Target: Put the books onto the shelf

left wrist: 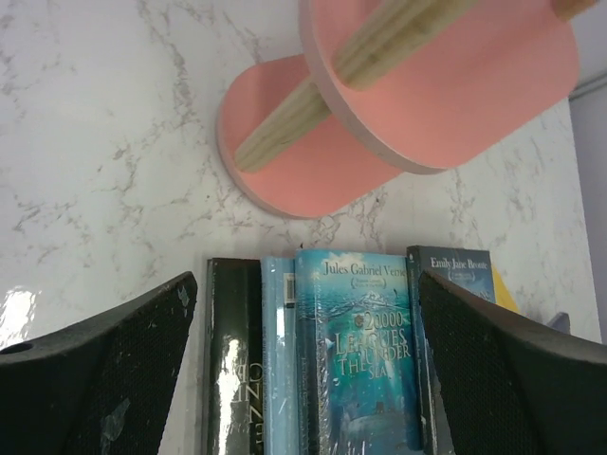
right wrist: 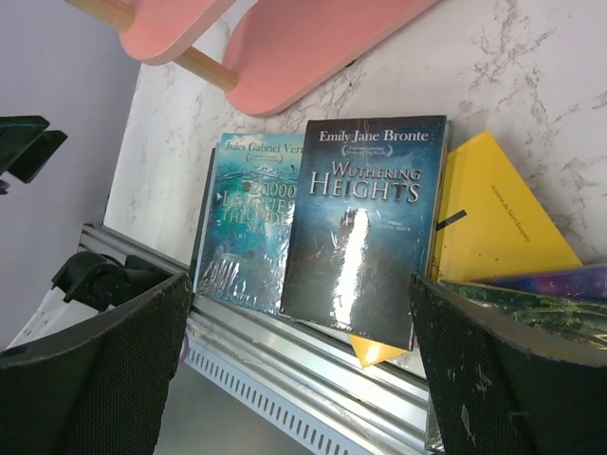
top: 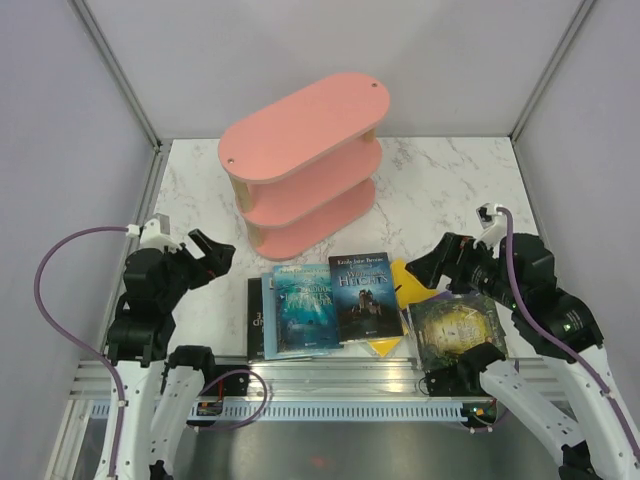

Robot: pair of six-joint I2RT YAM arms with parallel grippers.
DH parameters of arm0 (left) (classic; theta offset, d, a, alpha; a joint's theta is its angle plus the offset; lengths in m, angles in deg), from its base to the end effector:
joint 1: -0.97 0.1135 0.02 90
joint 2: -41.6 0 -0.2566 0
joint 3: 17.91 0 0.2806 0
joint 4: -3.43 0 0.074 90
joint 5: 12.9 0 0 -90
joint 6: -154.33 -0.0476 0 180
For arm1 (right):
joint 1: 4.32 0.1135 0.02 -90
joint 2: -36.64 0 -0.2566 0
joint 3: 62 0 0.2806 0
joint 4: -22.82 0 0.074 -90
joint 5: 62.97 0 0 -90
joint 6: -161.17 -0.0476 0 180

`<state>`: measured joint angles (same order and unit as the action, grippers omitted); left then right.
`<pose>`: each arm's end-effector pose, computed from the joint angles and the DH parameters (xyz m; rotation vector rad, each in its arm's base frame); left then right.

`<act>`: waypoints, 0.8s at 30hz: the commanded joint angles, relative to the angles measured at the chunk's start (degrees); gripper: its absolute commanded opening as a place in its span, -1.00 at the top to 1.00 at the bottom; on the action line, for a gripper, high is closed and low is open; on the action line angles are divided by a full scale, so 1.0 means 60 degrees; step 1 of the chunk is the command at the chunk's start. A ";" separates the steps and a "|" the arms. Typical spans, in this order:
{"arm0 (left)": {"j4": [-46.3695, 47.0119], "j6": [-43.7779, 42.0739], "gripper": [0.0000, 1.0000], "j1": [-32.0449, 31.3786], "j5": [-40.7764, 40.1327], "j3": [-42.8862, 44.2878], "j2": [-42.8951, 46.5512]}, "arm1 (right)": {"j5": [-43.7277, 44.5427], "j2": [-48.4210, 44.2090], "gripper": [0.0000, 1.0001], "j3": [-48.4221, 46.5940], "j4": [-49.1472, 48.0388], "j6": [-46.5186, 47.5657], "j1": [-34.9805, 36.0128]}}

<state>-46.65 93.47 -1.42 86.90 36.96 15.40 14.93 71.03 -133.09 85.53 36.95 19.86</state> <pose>0.1481 -0.0143 0.3173 -0.3441 1.9457 -0.5283 0.1251 0.0671 0.3733 0.0456 2.1216 0.8413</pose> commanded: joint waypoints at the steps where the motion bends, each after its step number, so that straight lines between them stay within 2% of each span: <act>1: -0.1164 0.0999 -1.00 0.0018 -0.1397 0.0676 -0.0613 | 0.0507 0.0608 -0.96 -0.0141 -0.0118 -0.0288 0.0042; 4: -0.1269 0.1572 -1.00 0.0018 -0.1167 0.0706 -0.0703 | 0.0653 0.1485 -0.96 -0.0186 -0.0206 -0.0376 0.0056; 7: 0.0203 0.1514 -0.99 0.0018 0.0570 -0.0212 -0.0484 | 0.0902 0.2321 -0.96 -0.0127 -0.0367 -0.0216 0.0056; 8: 0.0370 0.1790 -1.00 0.0018 0.0854 -0.0391 -0.0512 | 0.0961 0.2470 -0.96 -0.0054 -0.0513 -0.0201 0.0042; 10: 0.0634 0.1574 -0.99 0.0018 0.2064 -0.0582 -0.0948 | 0.1137 0.2967 -0.96 0.0034 -0.0953 -0.0287 0.0056; 13: 0.0562 0.1134 -0.99 -0.0011 0.3021 -0.0569 -0.1753 | 0.1006 0.3977 -0.95 0.0092 -0.1158 -0.0550 0.0056; 15: 0.0562 0.0930 -1.00 -0.0390 0.2981 -0.0496 -0.2122 | 0.1049 0.4402 -0.93 0.0457 -0.1594 -0.0887 0.0056; 19: 0.0605 0.0534 -1.00 -0.1576 0.2016 -0.0233 -0.2942 | 0.0977 0.4755 -0.92 0.1117 -0.2519 -0.1620 0.0056; 24: 0.1057 0.0664 -0.99 -0.2865 0.1999 -0.0056 -0.4274 | 0.0947 0.5486 -0.91 0.1265 -0.3062 -0.1973 0.0056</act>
<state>-44.18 98.79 -15.50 98.16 34.14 -7.53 20.00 102.18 -125.09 72.70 27.79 19.86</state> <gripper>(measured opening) 0.994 0.959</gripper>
